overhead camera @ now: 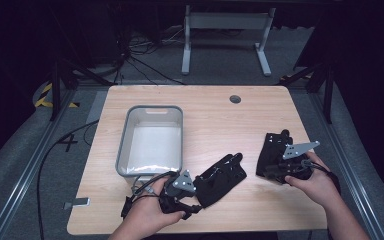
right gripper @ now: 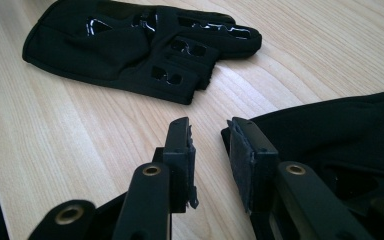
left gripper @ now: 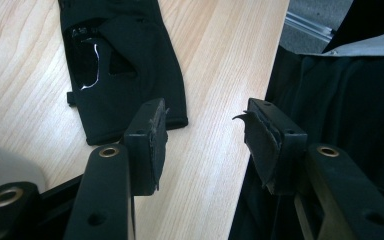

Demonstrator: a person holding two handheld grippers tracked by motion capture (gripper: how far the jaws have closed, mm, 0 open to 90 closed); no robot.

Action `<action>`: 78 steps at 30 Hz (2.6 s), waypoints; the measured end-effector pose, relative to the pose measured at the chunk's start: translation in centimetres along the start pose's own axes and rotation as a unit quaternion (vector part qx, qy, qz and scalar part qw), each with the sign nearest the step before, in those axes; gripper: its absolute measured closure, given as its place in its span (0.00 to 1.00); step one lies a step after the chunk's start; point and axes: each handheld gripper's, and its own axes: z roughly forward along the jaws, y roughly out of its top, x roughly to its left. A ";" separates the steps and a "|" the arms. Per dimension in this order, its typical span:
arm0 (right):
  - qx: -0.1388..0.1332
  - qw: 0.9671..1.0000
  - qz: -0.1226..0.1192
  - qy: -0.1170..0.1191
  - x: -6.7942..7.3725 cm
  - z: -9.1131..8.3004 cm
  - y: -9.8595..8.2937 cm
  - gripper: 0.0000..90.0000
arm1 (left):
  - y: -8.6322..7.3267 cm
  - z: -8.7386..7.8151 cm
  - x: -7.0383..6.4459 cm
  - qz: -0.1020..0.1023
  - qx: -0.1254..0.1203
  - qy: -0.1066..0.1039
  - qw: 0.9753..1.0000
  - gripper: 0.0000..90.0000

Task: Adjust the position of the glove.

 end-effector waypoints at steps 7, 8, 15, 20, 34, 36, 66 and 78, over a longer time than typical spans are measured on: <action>-0.006 1.000 0.002 0.000 0.2 -0.3 -0.1 0.78 | 0.3 0.2 0.0 0.001 -0.001 0.001 1.000 0.58; -0.008 1.000 0.000 0.001 0.3 -0.3 -0.1 0.78 | 0.4 0.2 0.0 0.001 -0.003 0.002 1.000 0.58; -0.022 1.000 -0.001 0.010 0.8 -0.4 0.3 0.78 | 0.6 0.5 -0.3 -0.005 0.001 0.000 1.000 0.61; -0.022 1.000 0.006 0.019 0.9 0.4 0.3 0.77 | 0.8 1.8 -0.6 -0.013 0.013 -0.003 1.000 0.61; 0.000 1.000 0.004 0.030 1.0 5.8 1.6 0.64 | 0.3 6.7 -0.1 -0.023 0.034 -0.001 0.999 0.57; 0.007 1.000 -0.001 0.018 0.8 6.4 1.7 0.61 | 0.3 7.1 -0.1 -0.019 0.041 0.017 0.999 0.56; 0.023 0.998 -0.065 -0.004 1.6 7.6 2.2 0.95 | 0.1 8.5 1.1 -0.043 0.050 0.058 0.996 0.96; -0.020 0.997 -0.071 -0.005 3.5 4.0 2.2 0.96 | 0.5 5.4 0.5 -0.025 0.032 0.079 0.996 0.98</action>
